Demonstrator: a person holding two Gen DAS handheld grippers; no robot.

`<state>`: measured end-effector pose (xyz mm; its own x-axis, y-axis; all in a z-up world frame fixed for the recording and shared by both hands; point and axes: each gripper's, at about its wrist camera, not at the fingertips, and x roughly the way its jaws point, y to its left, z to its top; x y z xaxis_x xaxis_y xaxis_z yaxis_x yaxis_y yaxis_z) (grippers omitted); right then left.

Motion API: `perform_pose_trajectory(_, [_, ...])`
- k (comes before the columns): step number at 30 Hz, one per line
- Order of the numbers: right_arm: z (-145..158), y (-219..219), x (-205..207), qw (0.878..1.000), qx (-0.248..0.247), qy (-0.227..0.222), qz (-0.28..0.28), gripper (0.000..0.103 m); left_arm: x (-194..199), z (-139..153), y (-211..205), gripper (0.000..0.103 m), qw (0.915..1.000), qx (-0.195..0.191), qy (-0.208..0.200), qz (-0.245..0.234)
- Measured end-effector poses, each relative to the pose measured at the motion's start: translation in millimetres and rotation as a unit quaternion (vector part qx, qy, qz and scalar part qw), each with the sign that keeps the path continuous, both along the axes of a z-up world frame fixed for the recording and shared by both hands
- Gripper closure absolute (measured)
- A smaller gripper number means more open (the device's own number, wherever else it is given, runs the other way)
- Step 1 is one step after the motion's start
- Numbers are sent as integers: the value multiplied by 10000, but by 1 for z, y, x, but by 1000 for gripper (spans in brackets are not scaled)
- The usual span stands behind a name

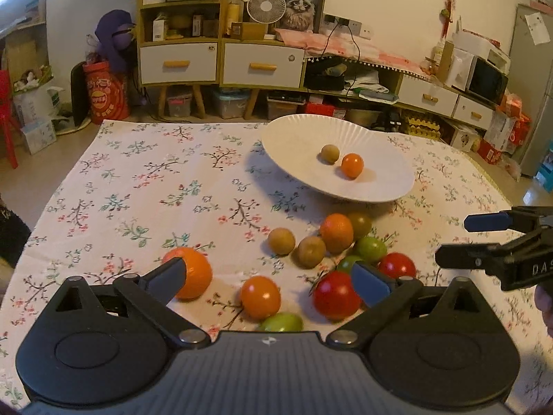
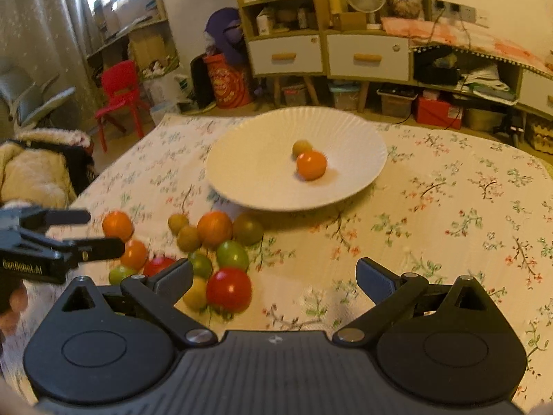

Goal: Organize fruits
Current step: 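Withdraw both open tools from the plate back toward the fruit cluster, then grasp the large mandarin with the left tool while the right tool grasps a red tomato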

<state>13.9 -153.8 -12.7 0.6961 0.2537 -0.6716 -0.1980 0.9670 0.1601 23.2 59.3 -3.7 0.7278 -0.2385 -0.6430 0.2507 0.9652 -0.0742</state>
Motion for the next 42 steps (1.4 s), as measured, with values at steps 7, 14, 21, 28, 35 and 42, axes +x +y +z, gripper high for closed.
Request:
perform_pose_trajectory(7, [-4,10,-14,9997,-45,10,258,3,-11,-7,14,4,10000,61,20,56])
perform_pose_trajectory(14, [-16,17,-16,9992,-156,143,333,3,-14,-24,25,4,9996,212,193,20])
perform_pose_trajectory(21, [-28,24,-18,9976,-443,239,473,6,-13,-32,33,4,9990,396,214,-40])
perform_pose_trajectory(28, [-30,25,-17,9972,-556,205,463,15,-10,-25,38,4,9996,244,150,-70])
perform_pose_trajectory(35, [-27,22,-5,9992,-197,236,272,28,3,-24,45,6,9995,80,15,317])
perform_pose_trajectory(42, [-26,26,-2,9991,-208,210,303,37,21,-32,58,24,9966,-329,290,699])
